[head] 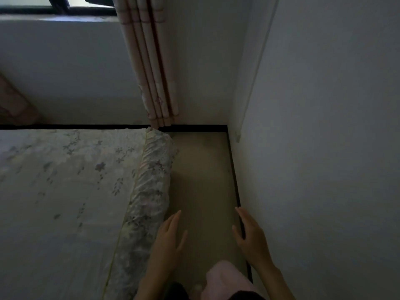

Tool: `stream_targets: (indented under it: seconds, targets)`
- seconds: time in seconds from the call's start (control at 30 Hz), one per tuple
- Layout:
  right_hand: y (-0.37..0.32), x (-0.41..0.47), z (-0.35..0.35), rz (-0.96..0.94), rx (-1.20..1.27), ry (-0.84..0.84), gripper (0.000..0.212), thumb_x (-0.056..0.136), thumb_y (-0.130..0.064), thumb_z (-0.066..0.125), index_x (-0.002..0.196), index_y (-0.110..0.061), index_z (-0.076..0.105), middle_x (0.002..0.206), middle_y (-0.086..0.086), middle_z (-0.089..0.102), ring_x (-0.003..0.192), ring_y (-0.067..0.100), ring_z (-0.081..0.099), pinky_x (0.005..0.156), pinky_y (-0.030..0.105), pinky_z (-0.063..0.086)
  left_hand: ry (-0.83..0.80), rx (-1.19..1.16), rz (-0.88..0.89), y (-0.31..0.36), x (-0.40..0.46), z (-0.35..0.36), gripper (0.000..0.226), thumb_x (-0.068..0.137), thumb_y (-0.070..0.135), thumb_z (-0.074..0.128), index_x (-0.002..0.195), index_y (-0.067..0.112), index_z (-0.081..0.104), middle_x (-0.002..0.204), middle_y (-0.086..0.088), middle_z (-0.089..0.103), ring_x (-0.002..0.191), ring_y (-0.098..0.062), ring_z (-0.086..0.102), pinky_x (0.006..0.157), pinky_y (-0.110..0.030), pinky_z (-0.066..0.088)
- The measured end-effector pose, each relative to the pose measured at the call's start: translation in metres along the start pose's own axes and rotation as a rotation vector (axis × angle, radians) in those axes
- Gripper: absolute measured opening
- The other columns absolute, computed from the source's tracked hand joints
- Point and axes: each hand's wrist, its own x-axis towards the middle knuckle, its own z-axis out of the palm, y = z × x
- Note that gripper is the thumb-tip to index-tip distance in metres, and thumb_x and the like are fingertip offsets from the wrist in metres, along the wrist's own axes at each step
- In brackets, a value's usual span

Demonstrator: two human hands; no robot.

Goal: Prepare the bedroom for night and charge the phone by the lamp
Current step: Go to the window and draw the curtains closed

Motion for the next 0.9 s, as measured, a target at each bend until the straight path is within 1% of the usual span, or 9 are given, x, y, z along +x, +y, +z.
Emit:
stream_targets:
  seconds: [0.1, 0.27, 0.37, 0.47, 0.57, 0.67, 0.73, 0.83, 0.9]
  targets:
    - [0.003, 0.065, 0.002, 0.005, 0.013, 0.005, 0.053, 0.078, -0.024, 0.051, 0.129, -0.007, 0.048, 0.134, 0.012, 0.049, 0.118, 0.010, 0.039, 0.098, 0.009, 0.022, -0.016, 0.019, -0.002, 0.001, 0.063, 0.000, 0.068, 0.078, 0.051, 0.036, 0.131, 0.010, 0.045, 0.130, -0.011, 0.052, 0.118, -0.024, 0.049, 0.099, -0.020, 0.030]
    - [0.010, 0.203, 0.001, -0.040, 0.015, -0.043, 0.055, 0.079, -0.028, 0.049, 0.131, -0.010, 0.046, 0.136, 0.009, 0.048, 0.118, 0.008, 0.040, 0.098, 0.010, 0.023, 0.038, 0.046, -0.036, 0.016, 0.183, 0.003, 0.055, 0.084, 0.036, 0.052, 0.132, 0.010, 0.044, 0.131, -0.012, 0.051, 0.119, -0.026, 0.049, 0.098, -0.020, 0.029]
    - [0.004, 0.288, -0.006, -0.079, 0.004, -0.114, 0.056, 0.079, -0.030, 0.048, 0.132, -0.013, 0.044, 0.136, 0.009, 0.049, 0.123, 0.018, 0.045, 0.101, 0.016, 0.027, 0.065, 0.057, -0.050, 0.032, 0.251, -0.004, 0.064, 0.081, 0.050, 0.038, 0.133, 0.012, 0.043, 0.134, -0.010, 0.049, 0.121, -0.025, 0.047, 0.099, -0.026, 0.031]
    - [-0.007, 0.365, -0.011, -0.129, 0.001, -0.116, 0.056, 0.080, -0.034, 0.048, 0.132, -0.014, 0.045, 0.135, 0.008, 0.049, 0.123, 0.022, 0.047, 0.101, 0.023, 0.030, 0.123, 0.037, -0.067, 0.049, 0.315, -0.018, 0.051, 0.087, 0.033, 0.050, 0.133, 0.012, 0.043, 0.134, -0.010, 0.048, 0.122, -0.027, 0.046, 0.100, -0.032, 0.035]
    - [-0.015, 0.424, -0.005, -0.168, -0.012, -0.161, 0.061, 0.079, -0.045, 0.042, 0.132, -0.016, 0.045, 0.136, 0.006, 0.049, 0.123, 0.019, 0.047, 0.101, 0.021, 0.030, 0.206, 0.032, -0.099, 0.052, 0.369, -0.026, 0.050, 0.086, 0.026, 0.053, 0.132, 0.009, 0.044, 0.134, -0.013, 0.048, 0.121, -0.030, 0.046, 0.099, -0.036, 0.037]
    - [-0.020, 0.475, 0.010, -0.179, -0.013, -0.210, 0.065, 0.077, -0.050, 0.038, 0.133, -0.018, 0.044, 0.136, 0.005, 0.049, 0.123, 0.017, 0.047, 0.100, 0.019, 0.031, 0.212, 0.004, -0.156, 0.047, 0.418, -0.034, 0.051, 0.089, 0.022, 0.056, 0.136, 0.014, 0.038, 0.138, -0.008, 0.043, 0.125, -0.024, 0.040, 0.100, -0.028, 0.032]
    - [-0.024, 0.510, 0.021, -0.181, 0.005, -0.231, 0.067, 0.075, -0.051, 0.036, 0.132, -0.017, 0.044, 0.136, 0.006, 0.049, 0.124, 0.016, 0.046, 0.101, 0.016, 0.029, 0.221, -0.017, -0.155, 0.038, 0.455, -0.040, 0.055, 0.086, 0.022, 0.058, 0.136, 0.015, 0.037, 0.140, -0.008, 0.042, 0.126, -0.023, 0.039, 0.099, -0.025, 0.030]
    - [-0.037, 0.571, 0.037, -0.197, 0.001, -0.244, 0.064, 0.078, -0.048, 0.039, 0.134, -0.019, 0.042, 0.140, 0.003, 0.044, 0.127, 0.010, 0.039, 0.103, 0.016, 0.025, 0.240, -0.029, -0.207, 0.026, 0.516, -0.057, 0.054, 0.086, 0.023, 0.058, 0.135, 0.010, 0.039, 0.138, -0.012, 0.044, 0.126, -0.028, 0.039, 0.101, -0.032, 0.032]
    - [-0.050, 0.612, 0.045, -0.216, 0.000, -0.251, 0.057, 0.082, -0.040, 0.046, 0.135, -0.020, 0.039, 0.143, 0.001, 0.040, 0.126, 0.004, 0.034, 0.104, 0.015, 0.023, 0.249, -0.006, -0.209, 0.017, 0.557, -0.074, 0.058, 0.083, 0.036, 0.050, 0.132, 0.006, 0.042, 0.134, -0.015, 0.047, 0.124, -0.032, 0.042, 0.098, -0.031, 0.032]
